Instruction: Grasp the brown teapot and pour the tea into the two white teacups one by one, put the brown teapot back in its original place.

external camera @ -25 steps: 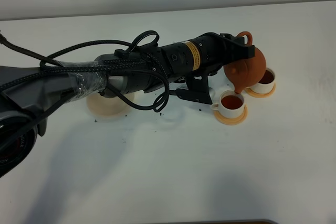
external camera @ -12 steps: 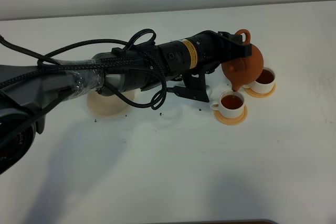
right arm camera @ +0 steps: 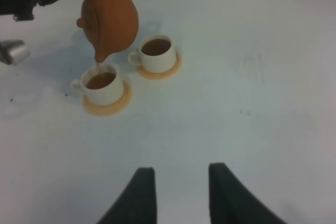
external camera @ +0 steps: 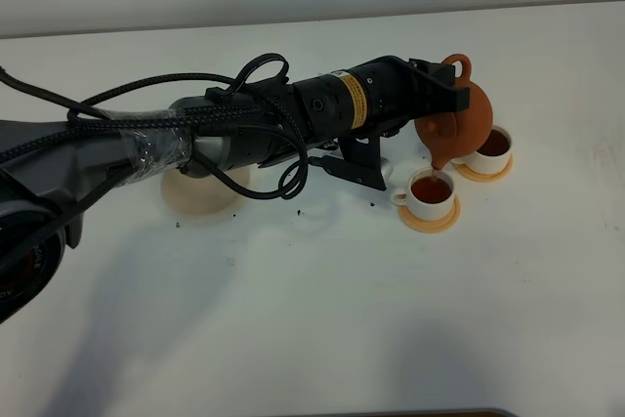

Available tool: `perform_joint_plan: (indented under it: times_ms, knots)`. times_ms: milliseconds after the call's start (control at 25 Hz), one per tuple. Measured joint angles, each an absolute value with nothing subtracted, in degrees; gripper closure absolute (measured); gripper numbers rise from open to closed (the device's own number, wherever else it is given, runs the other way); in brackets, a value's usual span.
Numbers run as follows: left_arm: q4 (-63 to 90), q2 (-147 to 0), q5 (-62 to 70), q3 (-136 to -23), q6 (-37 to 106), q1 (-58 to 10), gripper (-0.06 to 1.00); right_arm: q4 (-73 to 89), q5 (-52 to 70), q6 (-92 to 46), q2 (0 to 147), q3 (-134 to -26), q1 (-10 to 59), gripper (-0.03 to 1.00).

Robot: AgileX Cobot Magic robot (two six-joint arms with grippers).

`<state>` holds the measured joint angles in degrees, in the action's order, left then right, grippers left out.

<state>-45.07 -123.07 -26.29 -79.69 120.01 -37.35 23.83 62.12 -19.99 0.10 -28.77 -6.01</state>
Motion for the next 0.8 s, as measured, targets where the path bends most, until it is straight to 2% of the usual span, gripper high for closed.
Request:
perform_joint_plan:
  times_ms: [800]
  knots:
    - [-49.82, -123.18, -29.15, -77.98, 120.01, -37.35, 0.83, 23.83, 62.12, -19.99, 0.1, -28.77, -6.01, 0.73]
